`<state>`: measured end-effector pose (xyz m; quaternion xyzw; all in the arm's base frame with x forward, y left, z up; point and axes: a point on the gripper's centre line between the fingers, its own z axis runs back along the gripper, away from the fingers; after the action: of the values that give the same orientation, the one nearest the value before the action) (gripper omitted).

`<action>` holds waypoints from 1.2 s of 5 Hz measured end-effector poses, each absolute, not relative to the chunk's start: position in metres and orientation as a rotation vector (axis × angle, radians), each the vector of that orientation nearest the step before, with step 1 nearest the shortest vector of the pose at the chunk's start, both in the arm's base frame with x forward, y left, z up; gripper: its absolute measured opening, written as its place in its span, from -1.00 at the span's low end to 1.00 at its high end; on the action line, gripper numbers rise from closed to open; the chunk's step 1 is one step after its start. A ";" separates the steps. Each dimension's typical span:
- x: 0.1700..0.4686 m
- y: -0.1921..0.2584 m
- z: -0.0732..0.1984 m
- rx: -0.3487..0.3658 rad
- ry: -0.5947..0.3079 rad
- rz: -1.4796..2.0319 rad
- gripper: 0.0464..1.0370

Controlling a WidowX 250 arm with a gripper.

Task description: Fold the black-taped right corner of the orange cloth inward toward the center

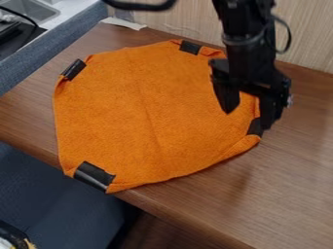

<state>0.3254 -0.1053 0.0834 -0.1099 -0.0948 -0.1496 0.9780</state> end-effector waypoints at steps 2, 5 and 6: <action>0.343 -0.126 0.043 -0.147 -0.095 -0.323 0.93; 0.341 -0.135 0.033 -0.052 -0.121 -0.368 -0.31; 0.337 -0.138 0.034 -0.089 -0.133 -0.373 -0.67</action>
<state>0.3369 -0.1385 0.0343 -0.0443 -0.0661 -0.1853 0.9795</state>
